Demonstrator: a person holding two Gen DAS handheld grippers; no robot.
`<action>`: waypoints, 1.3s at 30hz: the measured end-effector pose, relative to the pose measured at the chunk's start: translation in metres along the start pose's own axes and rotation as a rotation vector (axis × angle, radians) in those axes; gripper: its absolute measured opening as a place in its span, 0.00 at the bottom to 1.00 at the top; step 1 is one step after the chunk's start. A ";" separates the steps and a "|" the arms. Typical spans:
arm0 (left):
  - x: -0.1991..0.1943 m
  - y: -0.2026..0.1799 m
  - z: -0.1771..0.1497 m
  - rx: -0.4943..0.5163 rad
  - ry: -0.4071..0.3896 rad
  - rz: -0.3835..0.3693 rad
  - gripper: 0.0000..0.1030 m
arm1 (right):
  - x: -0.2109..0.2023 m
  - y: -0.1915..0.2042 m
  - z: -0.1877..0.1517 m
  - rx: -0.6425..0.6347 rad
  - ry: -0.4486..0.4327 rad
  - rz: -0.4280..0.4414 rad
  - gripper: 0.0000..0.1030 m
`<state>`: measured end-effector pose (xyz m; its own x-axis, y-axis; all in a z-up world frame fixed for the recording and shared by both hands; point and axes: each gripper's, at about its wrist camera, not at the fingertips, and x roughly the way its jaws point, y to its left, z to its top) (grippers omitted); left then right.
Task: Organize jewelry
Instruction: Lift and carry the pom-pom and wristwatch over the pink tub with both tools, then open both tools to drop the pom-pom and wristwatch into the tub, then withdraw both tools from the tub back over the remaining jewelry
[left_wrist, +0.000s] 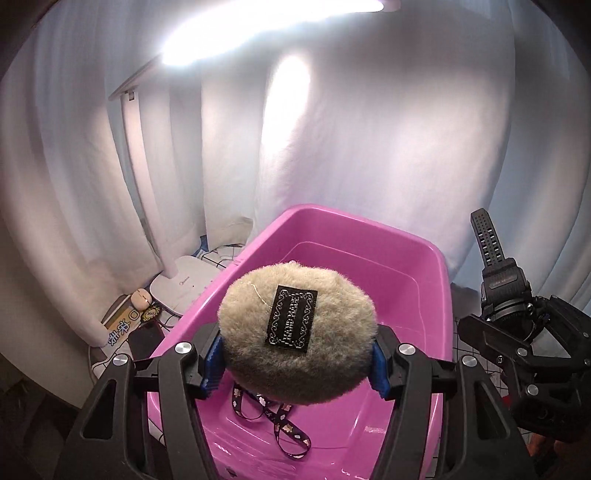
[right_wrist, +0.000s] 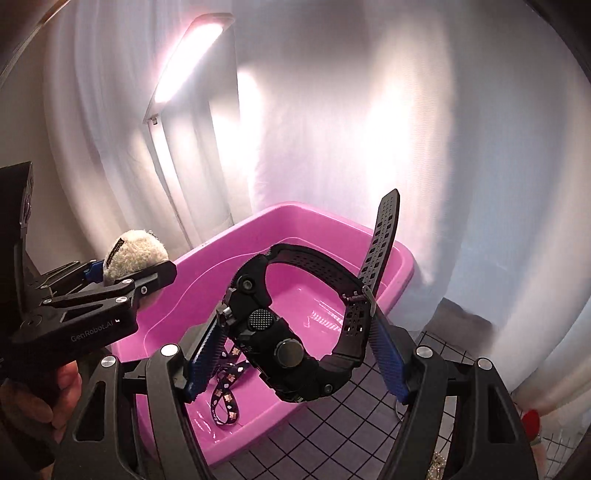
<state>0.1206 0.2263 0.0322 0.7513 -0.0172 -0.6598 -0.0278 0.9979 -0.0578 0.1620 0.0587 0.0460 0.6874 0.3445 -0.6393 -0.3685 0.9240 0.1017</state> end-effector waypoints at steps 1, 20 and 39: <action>0.008 0.005 -0.002 -0.006 0.021 0.005 0.57 | 0.011 0.006 0.002 -0.013 0.022 0.004 0.68; 0.081 0.032 -0.025 0.002 0.284 0.041 0.63 | 0.125 0.029 -0.006 -0.093 0.294 -0.062 0.69; 0.090 0.039 -0.030 0.027 0.386 0.089 0.91 | 0.118 0.034 -0.006 -0.131 0.287 -0.102 0.70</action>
<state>0.1678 0.2615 -0.0518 0.4431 0.0522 -0.8950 -0.0600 0.9978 0.0285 0.2272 0.1300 -0.0305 0.5272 0.1736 -0.8318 -0.3973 0.9157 -0.0607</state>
